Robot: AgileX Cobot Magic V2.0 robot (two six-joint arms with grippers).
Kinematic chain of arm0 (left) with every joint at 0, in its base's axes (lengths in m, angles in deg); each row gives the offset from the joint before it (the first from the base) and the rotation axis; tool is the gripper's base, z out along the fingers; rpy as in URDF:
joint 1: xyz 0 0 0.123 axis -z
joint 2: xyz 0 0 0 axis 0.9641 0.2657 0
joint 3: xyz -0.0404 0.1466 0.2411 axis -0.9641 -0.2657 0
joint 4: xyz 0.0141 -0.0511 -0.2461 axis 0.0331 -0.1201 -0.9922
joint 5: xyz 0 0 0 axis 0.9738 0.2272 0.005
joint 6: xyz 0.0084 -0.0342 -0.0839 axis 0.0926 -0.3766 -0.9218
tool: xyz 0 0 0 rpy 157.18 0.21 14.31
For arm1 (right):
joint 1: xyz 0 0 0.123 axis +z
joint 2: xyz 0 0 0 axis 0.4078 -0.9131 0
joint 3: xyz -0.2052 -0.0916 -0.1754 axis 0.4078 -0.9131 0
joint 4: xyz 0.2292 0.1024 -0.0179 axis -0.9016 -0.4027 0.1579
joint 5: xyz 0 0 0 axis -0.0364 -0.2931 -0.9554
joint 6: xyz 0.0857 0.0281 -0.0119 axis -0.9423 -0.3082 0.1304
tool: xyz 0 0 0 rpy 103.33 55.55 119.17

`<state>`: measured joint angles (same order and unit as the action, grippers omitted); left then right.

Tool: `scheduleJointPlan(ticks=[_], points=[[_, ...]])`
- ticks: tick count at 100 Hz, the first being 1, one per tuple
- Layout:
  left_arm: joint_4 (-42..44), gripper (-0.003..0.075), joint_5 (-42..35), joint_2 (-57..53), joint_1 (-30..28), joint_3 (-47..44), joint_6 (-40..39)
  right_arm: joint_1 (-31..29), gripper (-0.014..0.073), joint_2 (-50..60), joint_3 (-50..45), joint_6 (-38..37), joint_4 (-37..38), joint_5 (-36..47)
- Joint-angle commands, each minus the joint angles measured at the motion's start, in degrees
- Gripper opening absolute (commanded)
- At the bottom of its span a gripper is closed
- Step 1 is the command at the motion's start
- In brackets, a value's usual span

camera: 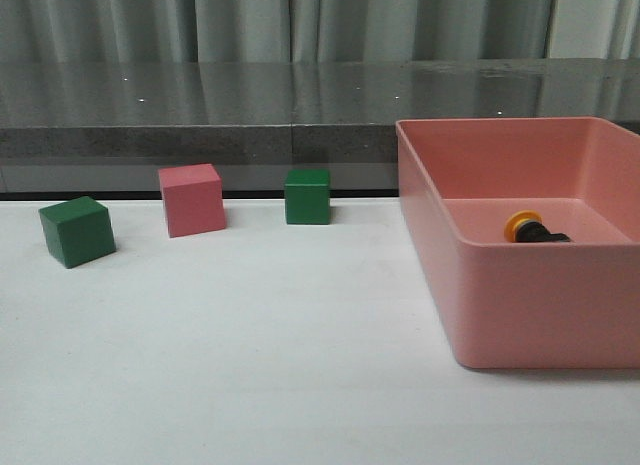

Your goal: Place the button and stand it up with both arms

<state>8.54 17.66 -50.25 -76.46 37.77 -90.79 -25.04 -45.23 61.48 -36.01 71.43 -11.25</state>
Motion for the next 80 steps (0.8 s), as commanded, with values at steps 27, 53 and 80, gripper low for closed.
scheduleJointPlan(ticks=[27,53,80], points=[[-0.6,-0.0019,-4.3,-1.8,-0.1,-1.6,-0.8,-0.2,-0.0061,-12.7,26.3,0.3,-4.5,-23.8],[-0.6,-0.0019,-4.3,-1.8,-0.1,-1.6,-0.8,-0.2,-0.0061,-32.8,41.7,0.7,-7.6,-32.0],[-0.6,-0.0019,-4.3,-1.8,-0.1,-1.6,-0.8,-0.2,-0.0026,-48.8,47.8,0.8,-12.1,-28.1]])
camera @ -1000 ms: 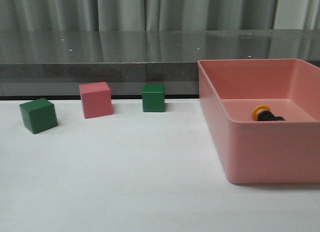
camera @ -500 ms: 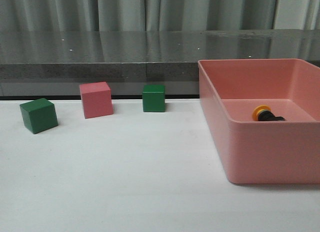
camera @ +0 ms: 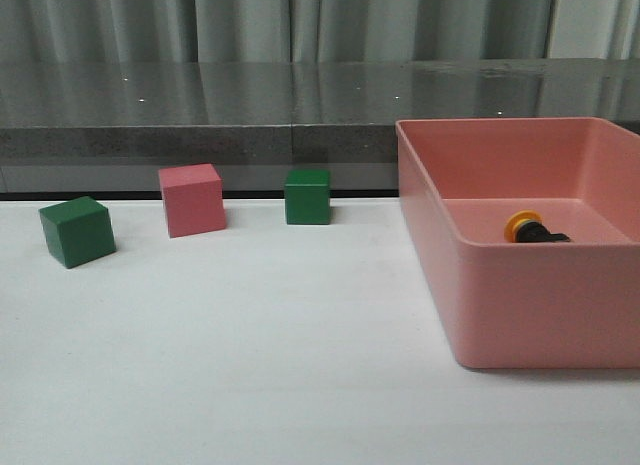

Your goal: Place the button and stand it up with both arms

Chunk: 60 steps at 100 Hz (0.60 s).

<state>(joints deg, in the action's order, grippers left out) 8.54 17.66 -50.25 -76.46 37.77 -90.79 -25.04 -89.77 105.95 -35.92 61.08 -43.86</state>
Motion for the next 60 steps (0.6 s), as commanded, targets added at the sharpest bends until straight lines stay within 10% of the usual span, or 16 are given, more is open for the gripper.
scheduleJointPlan(ticks=[1,29,60], points=[[-0.6,-0.0019,-4.3,-1.8,-0.1,-1.6,-0.8,-0.2,-0.0015,-4.7,3.5,0.7,-1.9,4.5],[-0.6,-0.0019,-4.3,-1.8,-0.1,-1.6,-0.8,3.1,0.044,-19.1,8.7,11.6,-6.1,5.5],[-0.6,-0.0019,-4.3,-1.8,-0.1,-1.6,-0.8,6.0,0.0454,-37.0,15.4,13.4,-6.2,5.3]])
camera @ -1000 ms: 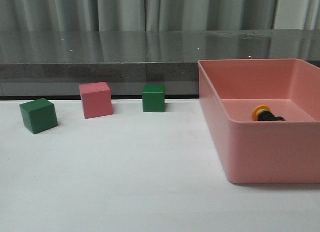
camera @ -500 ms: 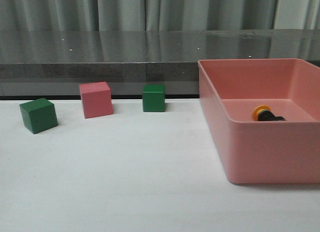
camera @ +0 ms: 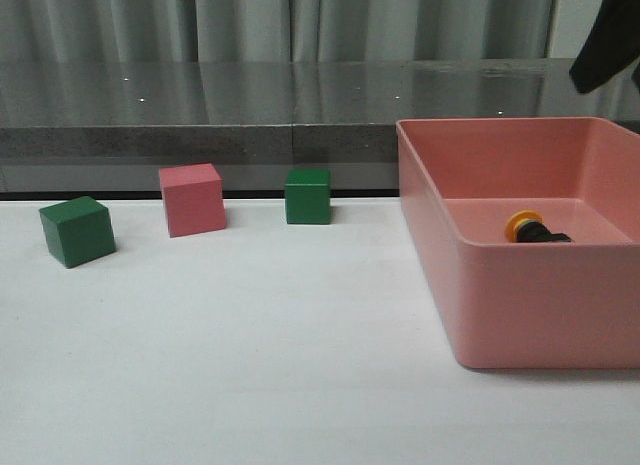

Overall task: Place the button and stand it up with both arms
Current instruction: 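Lower the right gripper into the pink bin and grasp the yellow button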

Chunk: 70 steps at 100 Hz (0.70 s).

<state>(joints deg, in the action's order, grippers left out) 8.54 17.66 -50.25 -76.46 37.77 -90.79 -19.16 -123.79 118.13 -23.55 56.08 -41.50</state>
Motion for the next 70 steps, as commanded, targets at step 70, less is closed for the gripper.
scheduleJointPlan(ticks=[70], points=[[-0.6,-0.0019,-4.3,-1.8,-0.1,-1.6,-0.8,0.2,0.0565,-23.5,5.6,3.4,2.8,12.5]])
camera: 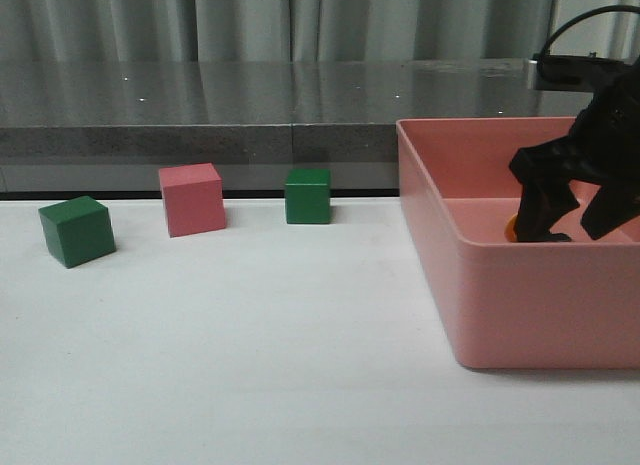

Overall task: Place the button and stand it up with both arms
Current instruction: 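Lower the right gripper into the pink bin and grasp the yellow button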

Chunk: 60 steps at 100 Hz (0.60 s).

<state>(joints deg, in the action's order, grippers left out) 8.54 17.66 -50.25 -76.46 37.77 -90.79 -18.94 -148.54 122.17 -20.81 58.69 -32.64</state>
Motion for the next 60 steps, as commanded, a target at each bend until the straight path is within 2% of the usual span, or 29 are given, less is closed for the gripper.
scheduleJointPlan(ticks=[1,21,26,36,43,60], points=[[-0.6,-0.0019,-4.3,-1.8,-0.1,-1.6,-0.8,0.0,0.0565,1.1,1.6,0.6,0.2,3.7],[-0.6,-0.0019,-4.3,-1.8,-0.1,-1.6,-0.8,0.0,0.0548,-2.3,2.0,0.6,0.3,4.2],[-0.6,-0.0019,-4.3,-1.8,-0.1,-1.6,-0.8,0.0,0.0498,-2.4,2.0,0.6,0.3,3.9],[-0.6,-0.0019,-4.3,-1.8,-0.1,-1.6,-0.8,0.0,0.0309,-2.4,2.0,0.6,0.3,3.4],[-0.6,-0.0019,-4.3,-1.8,-0.1,-1.6,-0.8,0.0,0.0218,-2.3,2.2,0.6,0.3,2.8],[-0.6,-0.0019,-4.3,-1.8,-0.1,-1.6,-0.8,0.0,0.0208,0.1,5.9,0.6,0.3,-3.6]])
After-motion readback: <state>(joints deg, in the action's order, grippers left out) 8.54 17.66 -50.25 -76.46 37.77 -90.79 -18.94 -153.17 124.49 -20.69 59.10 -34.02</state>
